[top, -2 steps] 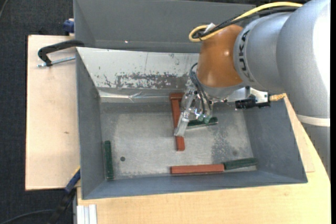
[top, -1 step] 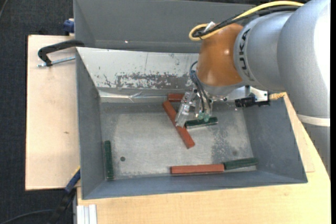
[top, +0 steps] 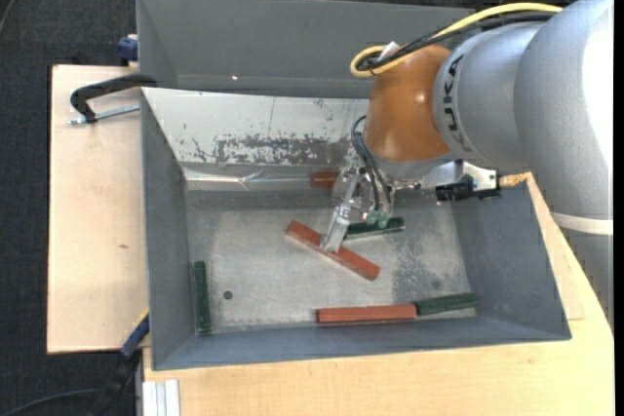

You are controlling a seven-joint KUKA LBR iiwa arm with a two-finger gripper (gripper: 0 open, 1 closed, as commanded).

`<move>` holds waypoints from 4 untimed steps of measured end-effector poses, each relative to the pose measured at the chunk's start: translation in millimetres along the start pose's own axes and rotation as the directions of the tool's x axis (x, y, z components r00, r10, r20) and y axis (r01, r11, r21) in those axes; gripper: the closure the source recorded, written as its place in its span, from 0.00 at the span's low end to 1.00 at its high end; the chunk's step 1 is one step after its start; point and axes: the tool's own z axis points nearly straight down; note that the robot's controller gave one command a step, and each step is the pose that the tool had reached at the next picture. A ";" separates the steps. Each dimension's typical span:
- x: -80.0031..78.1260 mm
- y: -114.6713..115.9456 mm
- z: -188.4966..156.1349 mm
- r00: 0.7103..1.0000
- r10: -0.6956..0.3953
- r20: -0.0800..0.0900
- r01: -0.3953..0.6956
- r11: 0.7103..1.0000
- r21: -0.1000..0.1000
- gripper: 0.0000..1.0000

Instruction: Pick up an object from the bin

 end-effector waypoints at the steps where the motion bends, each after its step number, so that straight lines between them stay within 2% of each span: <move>1: 46.3 29.5 0.4 0.995 0.100 0.002 -0.100 0.995 -0.001 0.00; 2: 101.6 -7.8 1.1 1.000 -0.011 0.001 0.011 1.000 0.002 0.00; 3: 73.4 -44.5 0.9 0.983 -0.182 0.008 0.182 0.983 0.002 0.00; 4: 74.1 -43.1 1.0 0.983 -0.183 0.007 0.183 0.983 0.000 1.00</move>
Offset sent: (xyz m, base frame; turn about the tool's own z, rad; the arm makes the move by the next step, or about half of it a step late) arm -0.0349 0.0389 -0.0014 0.1033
